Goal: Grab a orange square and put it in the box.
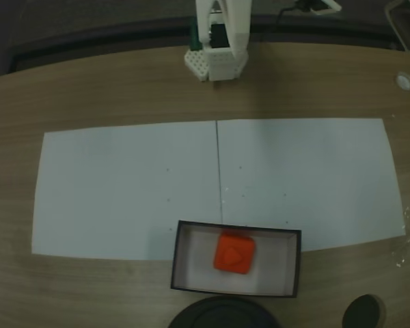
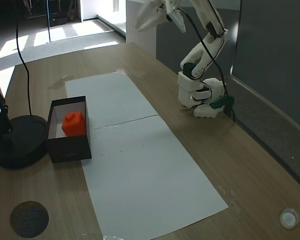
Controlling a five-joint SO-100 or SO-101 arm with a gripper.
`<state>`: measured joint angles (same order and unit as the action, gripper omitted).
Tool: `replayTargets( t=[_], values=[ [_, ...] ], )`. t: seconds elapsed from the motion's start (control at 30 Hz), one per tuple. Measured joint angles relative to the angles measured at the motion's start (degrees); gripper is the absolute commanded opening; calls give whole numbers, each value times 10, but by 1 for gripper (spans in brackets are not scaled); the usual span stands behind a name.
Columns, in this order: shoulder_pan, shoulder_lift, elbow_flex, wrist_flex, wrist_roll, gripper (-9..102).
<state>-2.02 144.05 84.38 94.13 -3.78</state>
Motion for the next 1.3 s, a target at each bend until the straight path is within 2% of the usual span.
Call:
replayTargets(
  t=[0.2,0.37,0.57,0.7,0.97,1.17,1.3],
  values=[
    [5,268,301,-98,-32,0],
    [33,427,483,-172,-32,0],
    [74,533,655,-307,-32,0],
    [73,538,764,-359,-32,0],
    [62,538,926,-356,62,0],
    [24,538,918,-222,83,0],
    [11,538,911,-210,83,0]
  ],
)
